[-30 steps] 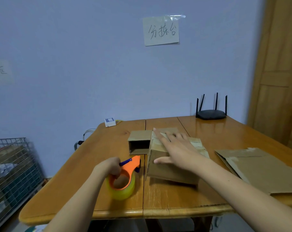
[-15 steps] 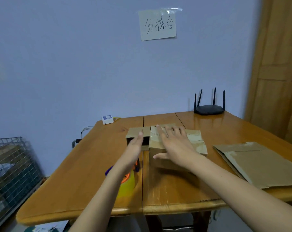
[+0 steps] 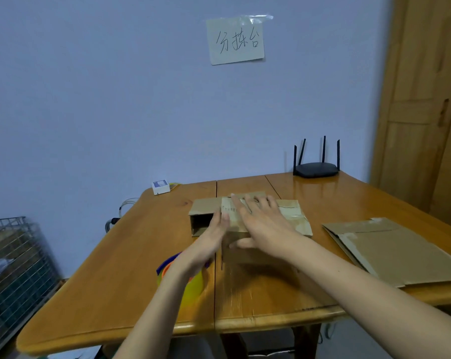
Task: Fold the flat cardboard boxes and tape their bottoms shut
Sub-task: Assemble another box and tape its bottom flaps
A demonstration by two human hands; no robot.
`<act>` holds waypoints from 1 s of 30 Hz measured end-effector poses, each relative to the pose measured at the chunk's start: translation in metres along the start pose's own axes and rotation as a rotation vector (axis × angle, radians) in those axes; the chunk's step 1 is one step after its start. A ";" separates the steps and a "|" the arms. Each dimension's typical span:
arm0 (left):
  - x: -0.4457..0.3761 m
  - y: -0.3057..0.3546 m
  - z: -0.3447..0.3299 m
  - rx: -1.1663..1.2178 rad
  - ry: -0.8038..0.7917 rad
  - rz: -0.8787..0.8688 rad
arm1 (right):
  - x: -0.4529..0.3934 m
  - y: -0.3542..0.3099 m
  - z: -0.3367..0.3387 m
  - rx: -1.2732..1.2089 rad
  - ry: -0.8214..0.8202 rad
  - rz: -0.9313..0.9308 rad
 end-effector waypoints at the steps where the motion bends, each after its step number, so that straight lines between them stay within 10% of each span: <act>1: 0.003 0.011 0.000 -0.111 -0.051 -0.070 | 0.002 0.000 0.002 -0.005 0.020 0.023; 13: 0.002 0.027 0.015 -0.320 0.136 -0.275 | 0.024 0.019 0.010 -0.196 0.160 0.127; 30: 0.015 0.019 0.026 -0.091 0.044 -0.237 | 0.046 0.090 -0.032 -1.341 -0.027 -0.447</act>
Point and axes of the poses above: each hand's wrist, its own x-axis away from the middle knuckle, its own z-axis out of the back of the hand, y = z × x, the point moved 9 cm from there along -x, towards the middle knuckle, and after that the axes turned 10 degrees about x, right-handed, at the moved point
